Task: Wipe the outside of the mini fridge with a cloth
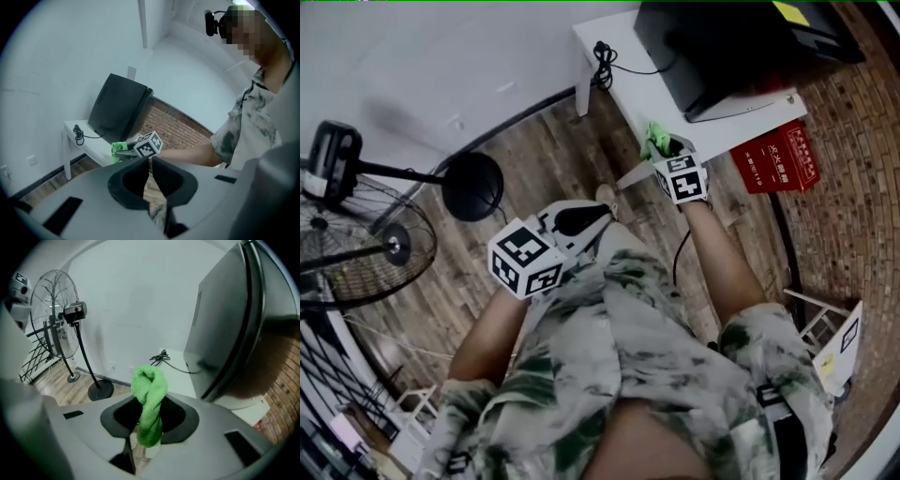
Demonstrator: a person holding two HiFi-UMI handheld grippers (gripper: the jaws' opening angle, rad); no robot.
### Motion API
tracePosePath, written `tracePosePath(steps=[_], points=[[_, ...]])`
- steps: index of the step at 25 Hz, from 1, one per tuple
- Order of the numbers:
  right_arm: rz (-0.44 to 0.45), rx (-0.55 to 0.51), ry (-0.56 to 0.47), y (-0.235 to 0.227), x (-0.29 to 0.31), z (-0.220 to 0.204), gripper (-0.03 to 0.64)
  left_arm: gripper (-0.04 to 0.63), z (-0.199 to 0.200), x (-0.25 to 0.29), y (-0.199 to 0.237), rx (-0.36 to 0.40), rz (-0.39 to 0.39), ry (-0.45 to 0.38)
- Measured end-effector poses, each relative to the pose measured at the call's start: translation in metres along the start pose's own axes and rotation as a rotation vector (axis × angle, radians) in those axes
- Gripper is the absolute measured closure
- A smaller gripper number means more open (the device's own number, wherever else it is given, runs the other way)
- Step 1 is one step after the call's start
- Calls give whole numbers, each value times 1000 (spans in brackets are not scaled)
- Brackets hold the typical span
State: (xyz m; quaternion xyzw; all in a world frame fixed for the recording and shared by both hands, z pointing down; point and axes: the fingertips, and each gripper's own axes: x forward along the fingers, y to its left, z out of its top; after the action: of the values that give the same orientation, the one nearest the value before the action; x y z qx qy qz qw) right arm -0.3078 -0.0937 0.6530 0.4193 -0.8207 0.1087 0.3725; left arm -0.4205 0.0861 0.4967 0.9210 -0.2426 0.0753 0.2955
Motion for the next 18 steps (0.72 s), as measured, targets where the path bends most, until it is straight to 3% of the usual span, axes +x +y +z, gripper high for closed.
tracePosePath(steps=[5, 12, 18], points=[[101, 91, -40, 35, -75, -39, 502, 563, -16, 11, -33, -6, -52, 29], [165, 168, -123, 44, -188, -81, 502, 569, -27, 32, -80, 22, -83, 66], [222, 164, -208, 38, -294, -116, 502, 571, -48, 67, -145, 116, -51, 103]])
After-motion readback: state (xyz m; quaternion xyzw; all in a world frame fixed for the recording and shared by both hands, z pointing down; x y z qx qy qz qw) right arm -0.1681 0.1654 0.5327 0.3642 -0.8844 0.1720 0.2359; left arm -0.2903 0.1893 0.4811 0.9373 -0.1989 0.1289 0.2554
